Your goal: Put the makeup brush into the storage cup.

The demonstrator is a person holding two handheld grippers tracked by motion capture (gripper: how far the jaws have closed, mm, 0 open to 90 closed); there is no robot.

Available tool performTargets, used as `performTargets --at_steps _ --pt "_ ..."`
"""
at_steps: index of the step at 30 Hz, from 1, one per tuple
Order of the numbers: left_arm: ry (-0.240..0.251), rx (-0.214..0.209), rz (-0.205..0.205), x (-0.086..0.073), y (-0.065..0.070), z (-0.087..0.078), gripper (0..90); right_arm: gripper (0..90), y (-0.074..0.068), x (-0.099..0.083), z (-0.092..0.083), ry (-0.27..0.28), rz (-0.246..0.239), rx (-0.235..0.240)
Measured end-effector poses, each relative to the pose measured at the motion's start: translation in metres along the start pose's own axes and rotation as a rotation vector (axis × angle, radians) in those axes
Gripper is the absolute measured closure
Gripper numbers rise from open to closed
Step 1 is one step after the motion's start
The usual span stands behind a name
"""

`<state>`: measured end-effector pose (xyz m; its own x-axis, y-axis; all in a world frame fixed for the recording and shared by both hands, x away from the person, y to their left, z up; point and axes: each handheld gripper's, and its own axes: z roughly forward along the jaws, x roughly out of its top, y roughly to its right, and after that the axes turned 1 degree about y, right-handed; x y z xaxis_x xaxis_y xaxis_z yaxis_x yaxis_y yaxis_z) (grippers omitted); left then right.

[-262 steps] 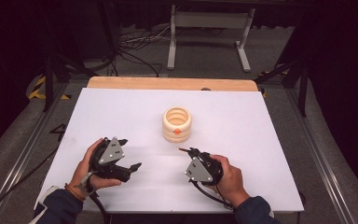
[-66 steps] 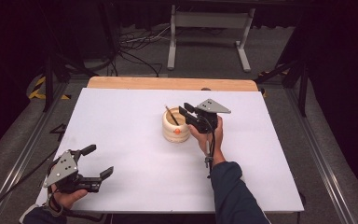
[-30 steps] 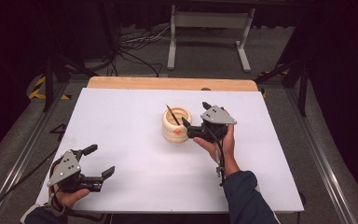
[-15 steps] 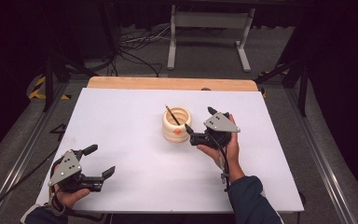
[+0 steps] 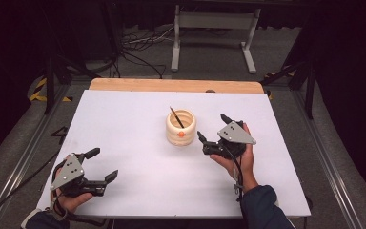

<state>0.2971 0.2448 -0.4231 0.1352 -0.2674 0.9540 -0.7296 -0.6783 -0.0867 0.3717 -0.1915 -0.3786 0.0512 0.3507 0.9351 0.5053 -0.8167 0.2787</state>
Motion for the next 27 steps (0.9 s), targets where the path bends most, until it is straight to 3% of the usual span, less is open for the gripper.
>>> performTargets --at_steps 13,18,27 --pt "-0.012 0.006 0.014 0.0 0.001 0.0 8.2 9.4 0.007 -0.005 -0.019 -0.007 -0.024 -0.025" --pt "-0.019 0.008 0.015 0.0 0.001 0.001 8.3 9.5 0.006 -0.008 -0.026 -0.009 -0.051 -0.056" --pt "-0.016 0.003 0.013 0.0 0.001 0.001 8.2 9.6 0.01 -0.012 -0.036 -0.016 -0.046 -0.064"
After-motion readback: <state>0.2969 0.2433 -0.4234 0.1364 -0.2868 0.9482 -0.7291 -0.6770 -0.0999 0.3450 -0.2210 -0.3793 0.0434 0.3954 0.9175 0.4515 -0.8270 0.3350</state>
